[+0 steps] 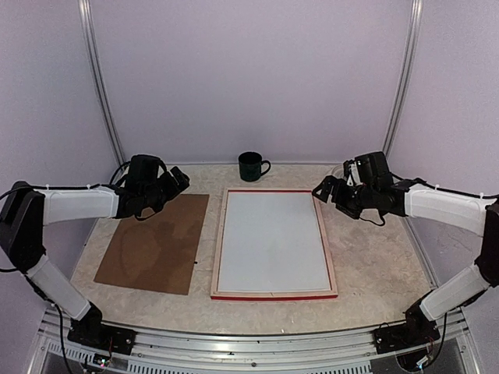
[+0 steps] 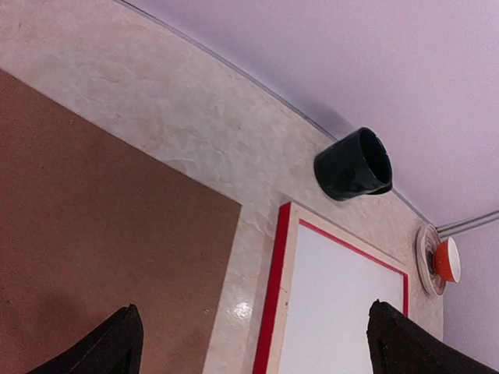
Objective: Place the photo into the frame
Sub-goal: Frame the body at the center of the board, then move the backboard to the frame body.
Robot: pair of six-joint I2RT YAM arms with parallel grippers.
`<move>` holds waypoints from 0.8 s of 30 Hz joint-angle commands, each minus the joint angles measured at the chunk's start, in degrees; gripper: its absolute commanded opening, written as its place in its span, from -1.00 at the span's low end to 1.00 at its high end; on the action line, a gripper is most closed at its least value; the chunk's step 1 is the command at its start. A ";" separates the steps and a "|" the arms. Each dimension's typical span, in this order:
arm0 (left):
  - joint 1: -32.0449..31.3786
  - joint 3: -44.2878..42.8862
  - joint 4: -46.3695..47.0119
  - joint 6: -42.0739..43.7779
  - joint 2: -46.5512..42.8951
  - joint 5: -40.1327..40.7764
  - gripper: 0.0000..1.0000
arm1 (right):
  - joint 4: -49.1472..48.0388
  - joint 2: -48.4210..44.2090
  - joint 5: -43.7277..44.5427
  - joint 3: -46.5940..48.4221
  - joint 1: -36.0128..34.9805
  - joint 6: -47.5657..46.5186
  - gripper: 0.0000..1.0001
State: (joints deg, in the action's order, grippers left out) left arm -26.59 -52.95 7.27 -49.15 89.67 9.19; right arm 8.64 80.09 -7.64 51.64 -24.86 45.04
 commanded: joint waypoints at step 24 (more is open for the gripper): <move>30.20 -1.89 -11.85 10.83 6.44 -4.95 0.98 | 23.31 63.91 -4.51 83.82 -29.87 5.26 0.98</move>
State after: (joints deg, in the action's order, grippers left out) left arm 1.23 -54.92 -7.07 -39.18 92.29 9.32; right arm 27.24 135.98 -10.07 128.64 -53.47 44.71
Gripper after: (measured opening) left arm 0.989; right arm 0.993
